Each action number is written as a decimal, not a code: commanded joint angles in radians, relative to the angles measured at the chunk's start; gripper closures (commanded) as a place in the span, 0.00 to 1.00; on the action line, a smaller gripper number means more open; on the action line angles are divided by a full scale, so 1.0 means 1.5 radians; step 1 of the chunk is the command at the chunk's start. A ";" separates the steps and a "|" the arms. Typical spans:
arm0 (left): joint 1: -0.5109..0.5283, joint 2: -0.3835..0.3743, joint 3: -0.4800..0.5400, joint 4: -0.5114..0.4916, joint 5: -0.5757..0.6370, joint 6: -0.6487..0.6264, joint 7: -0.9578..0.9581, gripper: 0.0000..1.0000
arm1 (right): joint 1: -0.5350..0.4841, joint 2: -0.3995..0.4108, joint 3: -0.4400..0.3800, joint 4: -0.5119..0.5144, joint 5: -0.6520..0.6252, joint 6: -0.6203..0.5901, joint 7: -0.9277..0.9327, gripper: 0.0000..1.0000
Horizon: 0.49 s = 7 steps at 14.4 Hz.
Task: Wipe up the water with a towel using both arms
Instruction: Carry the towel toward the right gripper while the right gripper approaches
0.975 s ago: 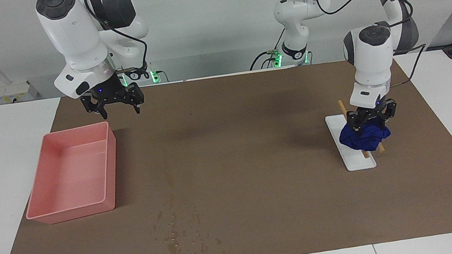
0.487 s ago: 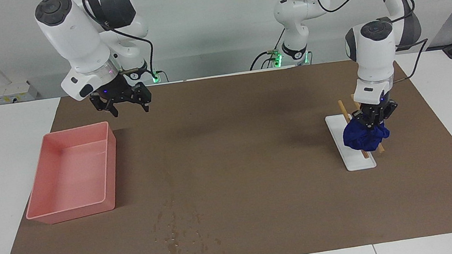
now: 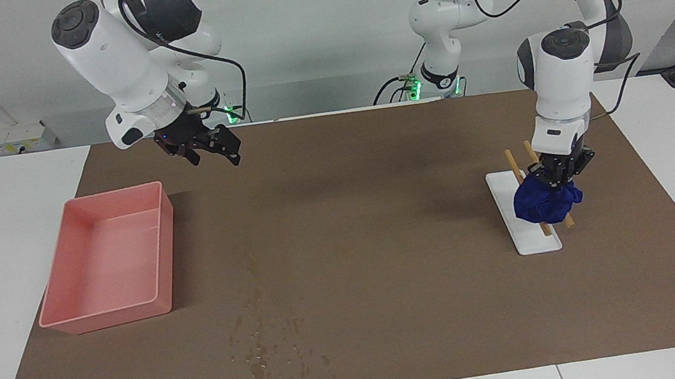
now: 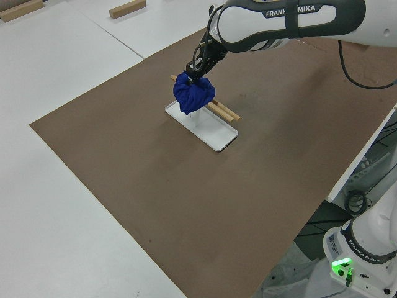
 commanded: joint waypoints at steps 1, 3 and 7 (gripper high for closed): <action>-0.006 0.001 -0.002 0.069 -0.129 -0.082 -0.092 1.00 | -0.002 -0.037 0.000 -0.056 0.059 0.042 0.068 0.00; 0.000 -0.008 -0.001 0.086 -0.243 -0.100 -0.150 1.00 | 0.003 -0.042 0.000 -0.073 0.087 0.062 0.113 0.00; -0.003 -0.030 0.001 0.120 -0.436 -0.140 -0.398 1.00 | 0.005 -0.053 0.005 -0.103 0.169 0.116 0.239 0.00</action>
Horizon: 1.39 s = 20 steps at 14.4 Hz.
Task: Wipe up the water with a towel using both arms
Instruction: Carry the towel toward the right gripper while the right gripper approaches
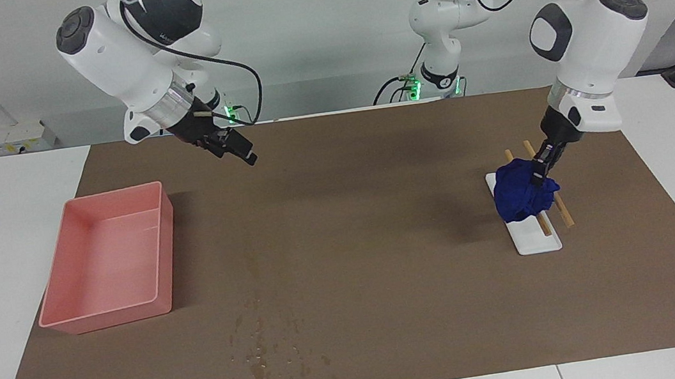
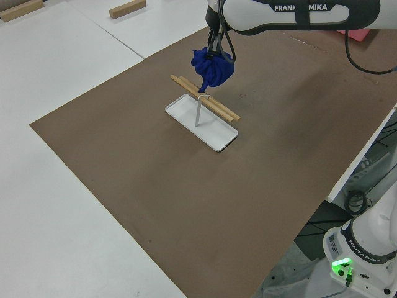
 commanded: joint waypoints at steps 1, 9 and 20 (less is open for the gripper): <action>-0.011 -0.024 -0.006 0.017 -0.081 -0.039 -0.192 1.00 | 0.004 -0.029 0.003 -0.052 0.067 0.050 0.091 0.00; -0.101 -0.033 -0.059 0.009 -0.233 -0.017 -0.479 1.00 | 0.125 -0.029 0.003 -0.126 0.199 0.291 0.386 0.00; -0.226 -0.039 -0.060 0.006 -0.247 0.048 -0.594 1.00 | 0.247 0.020 0.003 -0.142 0.300 0.506 0.492 0.00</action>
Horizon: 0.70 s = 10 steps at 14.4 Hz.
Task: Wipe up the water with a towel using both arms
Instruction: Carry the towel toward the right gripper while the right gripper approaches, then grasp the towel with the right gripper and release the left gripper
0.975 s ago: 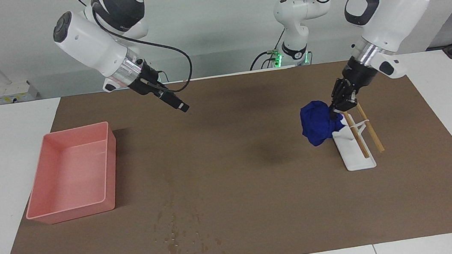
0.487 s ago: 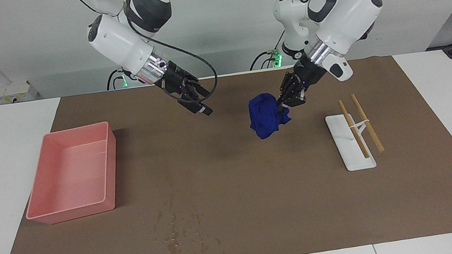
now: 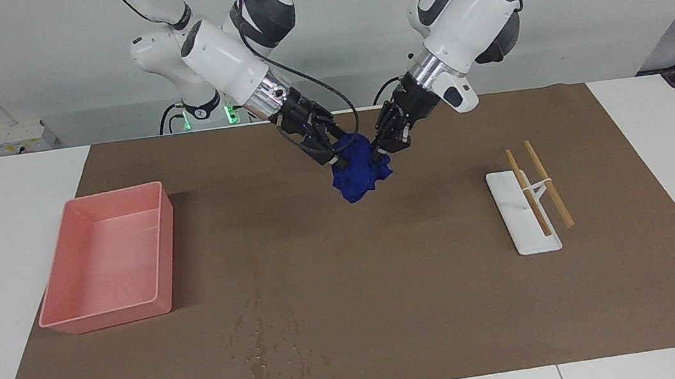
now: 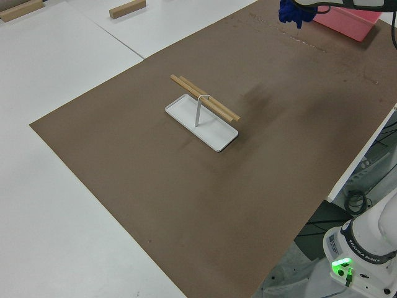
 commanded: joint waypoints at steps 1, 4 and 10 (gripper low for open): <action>-0.015 -0.022 0.010 -0.008 -0.016 0.001 -0.010 1.00 | -0.001 -0.003 -0.002 -0.004 0.017 0.005 -0.002 0.00; -0.017 -0.023 0.010 -0.008 -0.015 -0.024 -0.009 1.00 | -0.001 -0.003 -0.002 -0.004 0.017 0.006 -0.015 0.04; -0.039 -0.031 0.009 -0.008 -0.015 -0.044 -0.008 1.00 | -0.001 -0.001 -0.002 -0.004 0.017 0.007 -0.093 1.00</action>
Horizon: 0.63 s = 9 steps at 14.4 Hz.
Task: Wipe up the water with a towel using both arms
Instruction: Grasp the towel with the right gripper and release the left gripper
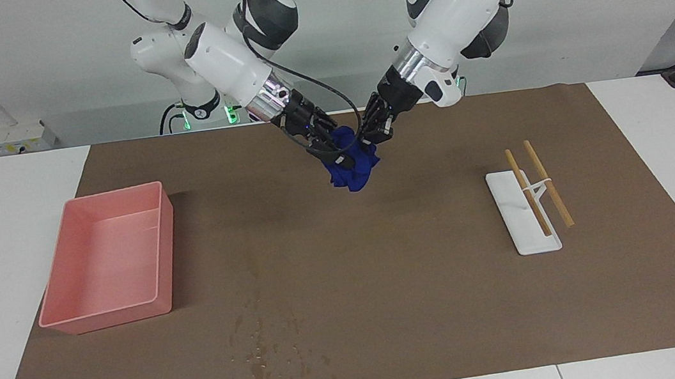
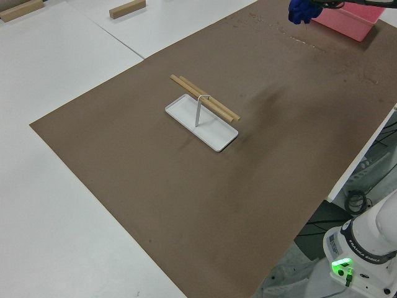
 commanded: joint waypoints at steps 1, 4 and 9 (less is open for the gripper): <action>-0.017 -0.020 0.009 -0.007 -0.015 -0.014 -0.007 1.00 | -0.001 -0.002 0.003 -0.004 0.015 0.005 -0.054 1.00; -0.017 -0.020 0.009 -0.007 -0.015 -0.010 -0.006 1.00 | -0.003 -0.002 0.003 -0.004 0.015 -0.005 -0.091 1.00; -0.016 -0.017 0.010 -0.005 -0.011 -0.003 -0.007 0.11 | -0.010 -0.005 0.001 -0.004 0.006 -0.045 -0.121 1.00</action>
